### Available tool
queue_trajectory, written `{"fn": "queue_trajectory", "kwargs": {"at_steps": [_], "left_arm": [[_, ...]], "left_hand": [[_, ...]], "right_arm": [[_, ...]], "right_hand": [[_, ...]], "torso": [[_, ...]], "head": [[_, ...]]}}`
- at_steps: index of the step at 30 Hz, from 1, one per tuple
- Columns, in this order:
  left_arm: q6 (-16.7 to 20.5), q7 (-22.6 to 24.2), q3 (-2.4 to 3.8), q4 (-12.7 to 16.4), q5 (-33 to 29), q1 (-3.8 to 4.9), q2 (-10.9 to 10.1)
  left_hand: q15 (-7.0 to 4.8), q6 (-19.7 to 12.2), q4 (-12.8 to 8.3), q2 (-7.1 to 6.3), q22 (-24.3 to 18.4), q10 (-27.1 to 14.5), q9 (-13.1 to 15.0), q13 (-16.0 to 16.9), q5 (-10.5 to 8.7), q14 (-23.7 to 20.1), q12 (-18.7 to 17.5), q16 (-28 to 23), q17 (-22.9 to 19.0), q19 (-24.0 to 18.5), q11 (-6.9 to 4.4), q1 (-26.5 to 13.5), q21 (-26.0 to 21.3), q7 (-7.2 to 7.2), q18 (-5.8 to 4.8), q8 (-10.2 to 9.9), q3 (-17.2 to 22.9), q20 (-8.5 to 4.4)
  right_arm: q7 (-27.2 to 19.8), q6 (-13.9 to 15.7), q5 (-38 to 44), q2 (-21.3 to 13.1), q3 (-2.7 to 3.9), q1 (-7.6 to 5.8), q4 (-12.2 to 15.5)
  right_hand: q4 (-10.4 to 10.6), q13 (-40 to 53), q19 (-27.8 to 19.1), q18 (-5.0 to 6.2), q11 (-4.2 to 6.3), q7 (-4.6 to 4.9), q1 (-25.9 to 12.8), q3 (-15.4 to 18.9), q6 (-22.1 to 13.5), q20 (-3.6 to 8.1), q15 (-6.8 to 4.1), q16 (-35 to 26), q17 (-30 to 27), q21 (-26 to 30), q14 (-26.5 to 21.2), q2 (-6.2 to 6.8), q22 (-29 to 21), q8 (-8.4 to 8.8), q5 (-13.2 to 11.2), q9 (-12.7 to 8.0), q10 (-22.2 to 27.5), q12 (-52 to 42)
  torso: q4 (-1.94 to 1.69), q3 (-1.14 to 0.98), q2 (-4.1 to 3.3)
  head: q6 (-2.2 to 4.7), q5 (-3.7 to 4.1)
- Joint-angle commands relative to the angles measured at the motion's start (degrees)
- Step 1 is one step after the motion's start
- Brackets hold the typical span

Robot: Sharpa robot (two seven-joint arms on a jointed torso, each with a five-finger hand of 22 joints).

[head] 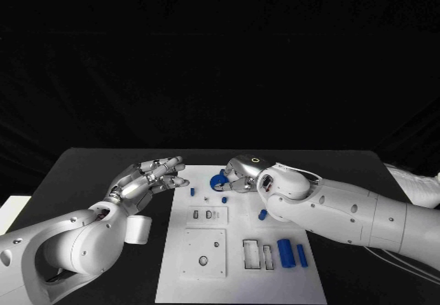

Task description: Assemble the parts on the task board

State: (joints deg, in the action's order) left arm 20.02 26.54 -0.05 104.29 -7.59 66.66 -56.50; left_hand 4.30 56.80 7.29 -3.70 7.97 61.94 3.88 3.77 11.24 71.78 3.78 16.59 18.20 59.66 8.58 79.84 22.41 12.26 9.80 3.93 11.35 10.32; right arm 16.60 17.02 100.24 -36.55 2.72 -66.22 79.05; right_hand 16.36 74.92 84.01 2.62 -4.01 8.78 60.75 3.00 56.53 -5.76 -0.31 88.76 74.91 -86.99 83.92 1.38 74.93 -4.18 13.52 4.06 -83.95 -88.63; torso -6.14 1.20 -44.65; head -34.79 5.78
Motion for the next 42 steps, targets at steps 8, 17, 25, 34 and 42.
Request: {"fn": "queue_trajectory", "kwargs": {"at_steps": [8, 17, 25, 34, 42], "left_arm": [[-0.86, 0.24, 0.04, 0.1, -0.07, 0.06, -0.14], [-0.88, 0.27, 0.04, -0.12, -0.07, 0.06, -0.41], [-1.19, 0.33, 0.03, -1.24, -0.07, 0.05, -0.09], [-1.41, 0.35, 0.02, -2.19, -0.08, 0.04, 0.57], [-1.45, 0.33, 0.01, -2.62, -0.08, 0.03, 0.77]], "left_hand": [[-0.08, -0.53, -0.33, 0.03, -0.06, -0.43, -0.04, -0.02, -0.16, -0.34, -0.11, -0.38, 0.06, -0.3, -0.09, 0.38, -0.3, -0.04, 0.6, -0.24, 0.04, -0.06], [-0.07, -0.53, -0.33, 0.06, -0.06, -0.44, -0.03, -0.01, -0.17, -0.34, -0.1, -0.4, 0.11, -0.31, -0.08, 0.34, -0.29, -0.02, 0.6, -0.23, 0.06, -0.05], [-0.07, -0.51, -0.35, 0.09, -0.06, -0.41, -0.03, 0.0, -0.17, -0.34, -0.08, -0.41, 0.12, -0.31, -0.09, 0.34, -0.28, -0.04, 0.59, -0.21, 0.07, -0.05], [-0.07, -0.51, -0.35, 0.09, -0.06, -0.41, -0.03, 0.0, -0.17, -0.34, -0.08, -0.41, 0.12, -0.31, -0.09, 0.34, -0.28, -0.04, 0.59, -0.21, 0.07, -0.05], [-0.07, -0.51, -0.35, 0.09, -0.06, -0.41, -0.03, 0.0, -0.17, -0.34, -0.08, -0.41, 0.12, -0.31, -0.09, 0.34, -0.28, -0.04, 0.59, -0.21, 0.07, -0.05]], "right_arm": [[-5.5, 13.7, -2.76, -4.7, 0.32, 0.37, 4.11], [-17.98, 7.72, -24.44, -15.21, 1.08, -0.07, 7.14], [-23.55, 0.97, -33.18, -20.2, 1.17, -0.08, 3.72], [-23.99, -1.2, -32.25, -21.32, 1.17, 0.17, -0.04], [-23.69, -2.37, -31.17, -21.1, 1.17, 0.71, -1.37]], "right_hand": [[-0.19, 14.06, 2.77, -1.14, 0.53, -0.48, 2.8, 0.99, 0.88, 0.35, -0.37, 0.14, 12.16, -0.41, 5.46, -0.4, 8.48, 0.21, 2.17, -0.05, -5.29, 0.07], [-6.84, 13.07, 2.2, -0.92, 0.59, -0.47, 14.84, -0.38, 1.04, 0.52, -0.5, -0.55, 10.61, 0.1, 5.11, 0.33, 7.46, 0.39, 0.25, -0.14, -4.47, 1.62], [-12.87, 13.33, 2.18, -0.92, 0.49, -0.25, 21.6, -2.25, 1.02, 0.44, -0.43, -0.47, 10.89, 0.14, 5.18, 1.36, 7.44, 0.43, -1.25, -0.18, -4.66, 1.28], [-13.34, 13.38, 2.21, -0.92, 0.44, -0.19, 21.73, -2.31, 0.82, 0.41, -0.38, -0.43, 10.99, 0.12, 5.2, 1.52, 7.49, 0.52, -0.96, -0.23, -4.7, 1.22], [-13.35, 13.36, 2.23, -0.93, 0.39, -0.15, 21.37, -2.16, 0.69, 0.4, -0.34, -0.41, 11.05, 0.11, 5.21, 1.65, 7.52, 0.54, -0.99, -0.24, -4.68, 1.26]], "torso": [[0.13, -0.01, 0.03], [0.79, -0.09, 0.14], [1.67, -0.96, 0.2], [1.8, -1.29, 0.2], [1.82, -1.14, 0.18]], "head": [[0.28, 0.38], [0.46, 0.44], [0.88, 0.37], [1.23, 0.45], [0.69, 0.57]]}}
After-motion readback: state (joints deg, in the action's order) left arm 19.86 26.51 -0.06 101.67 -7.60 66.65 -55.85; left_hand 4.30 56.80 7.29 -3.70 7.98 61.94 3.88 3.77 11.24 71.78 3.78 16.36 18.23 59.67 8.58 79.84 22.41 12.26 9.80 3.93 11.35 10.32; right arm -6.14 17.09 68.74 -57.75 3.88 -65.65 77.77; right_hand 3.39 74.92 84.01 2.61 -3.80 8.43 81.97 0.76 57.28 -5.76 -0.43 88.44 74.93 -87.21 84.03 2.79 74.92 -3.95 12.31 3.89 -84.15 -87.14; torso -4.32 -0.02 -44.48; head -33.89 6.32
